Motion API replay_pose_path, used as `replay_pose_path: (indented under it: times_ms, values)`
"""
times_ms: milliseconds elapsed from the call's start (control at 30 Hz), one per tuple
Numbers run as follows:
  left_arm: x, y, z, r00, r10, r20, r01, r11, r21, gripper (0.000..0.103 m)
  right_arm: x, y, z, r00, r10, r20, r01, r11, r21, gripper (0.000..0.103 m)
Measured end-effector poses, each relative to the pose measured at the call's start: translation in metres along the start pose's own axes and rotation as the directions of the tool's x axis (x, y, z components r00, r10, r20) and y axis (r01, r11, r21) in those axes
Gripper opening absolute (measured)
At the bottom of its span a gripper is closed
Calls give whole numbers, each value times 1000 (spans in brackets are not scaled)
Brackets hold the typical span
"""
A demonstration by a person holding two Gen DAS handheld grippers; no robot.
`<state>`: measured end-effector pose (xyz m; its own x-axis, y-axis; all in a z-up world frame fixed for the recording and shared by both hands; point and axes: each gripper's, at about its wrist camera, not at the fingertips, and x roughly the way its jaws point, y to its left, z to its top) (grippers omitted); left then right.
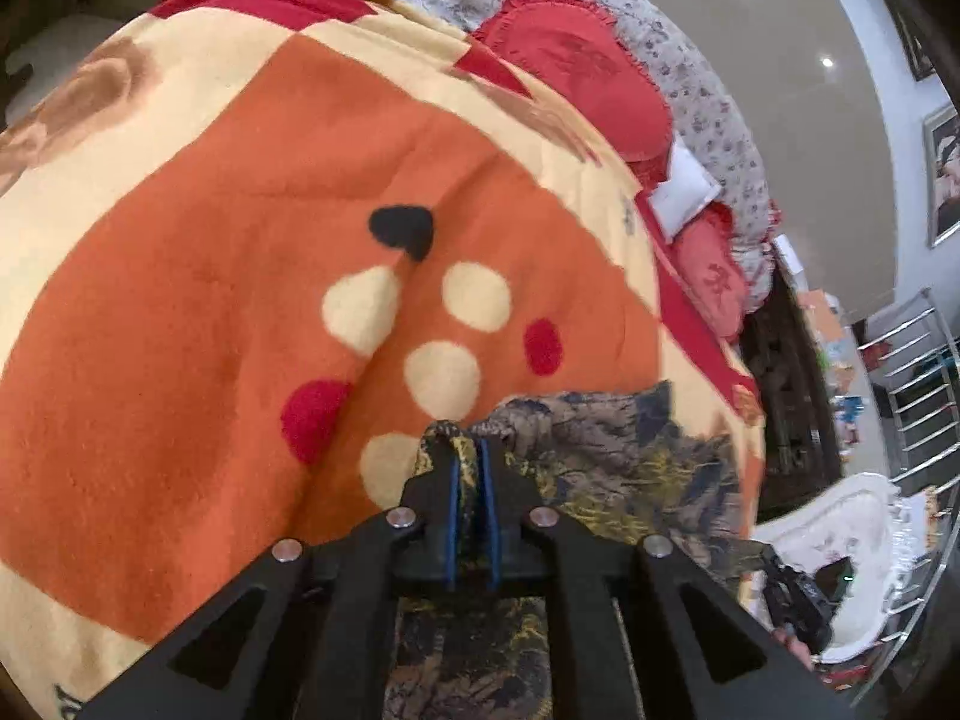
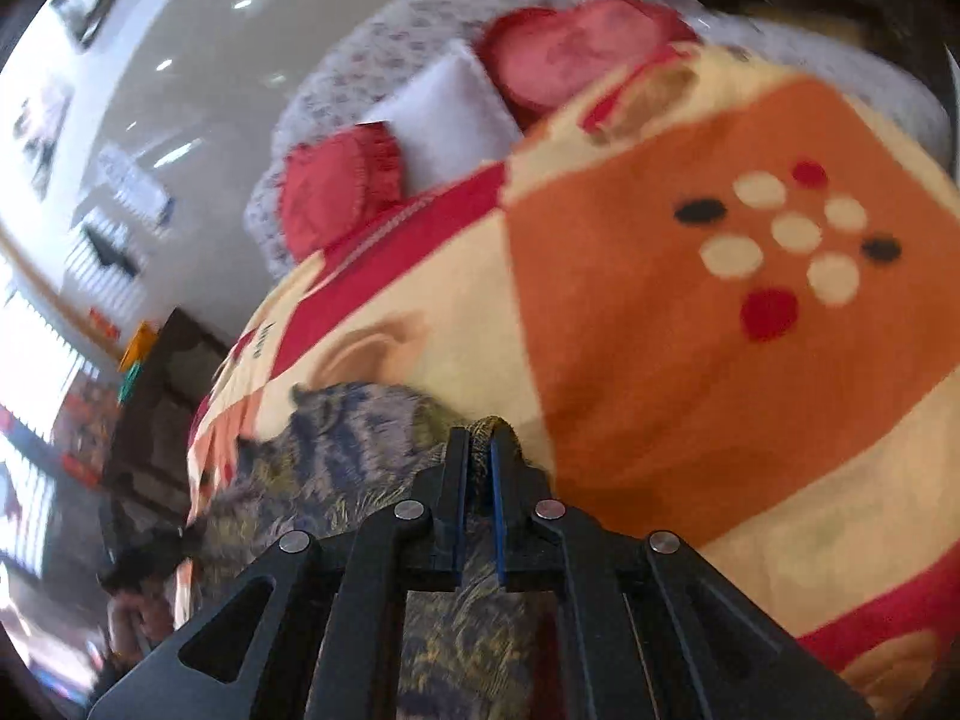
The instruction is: Fold small clothes
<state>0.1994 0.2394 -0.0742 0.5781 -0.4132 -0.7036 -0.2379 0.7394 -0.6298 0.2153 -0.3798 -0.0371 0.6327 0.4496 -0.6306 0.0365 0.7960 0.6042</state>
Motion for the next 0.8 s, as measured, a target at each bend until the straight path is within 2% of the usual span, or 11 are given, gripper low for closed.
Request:
replay_pose_path:
  times_ms: [67, 133, 167, 267, 333, 400, 467, 533, 600, 700, 800]
  values:
    - [-24, -2, 2, 998, 9, 68, -12, 999, 36, 25, -9, -1, 0, 998, 61, 6, -61, 998, 15, 22]
    - [-55, -7, -4, 983, 15, 184, -27, 998, 63, 66, -31, 7, 0, 994, 96, 48, -94, 995, -37, 24]
    - [-70, -10, -11, 969, 15, 246, -36, 996, 81, 68, -42, 13, -3, 992, 105, 69, -99, 992, -79, 26]
    - [-82, -30, -39, 966, -24, 256, -18, 987, 158, 65, -62, 32, -10, 989, 105, 101, -87, 982, -167, 28]
    - [-55, -57, -71, 993, -18, 120, -16, 961, 278, 51, -62, 48, -20, 991, 103, 90, -81, 972, -220, 28]
    - [-13, -78, -101, 997, 76, -16, -65, 923, 379, 19, -38, 73, -38, 1000, 17, -1, -17, 949, -315, 28]
    - [28, -85, -119, 976, 205, -76, -155, 895, 418, 16, -11, 93, -55, 995, -94, -43, 68, 911, -408, 28]
    - [43, -91, -122, 964, 259, -59, -210, 880, 426, 16, 32, 105, -75, 956, -258, -142, 162, 862, -480, 28]
    - [49, -99, -108, 955, 292, -55, -244, 876, 415, 16, 66, 102, -89, 891, -396, -222, 243, 829, -504, 28]
    - [56, -109, -72, 949, 314, -9, -281, 863, 419, 17, 80, 111, -77, 891, -416, -181, 280, 819, -501, 29]
    - [35, -114, -24, 923, 350, 161, -386, 837, 387, 18, 75, 123, -37, 953, -293, -81, 229, 868, -441, 29]
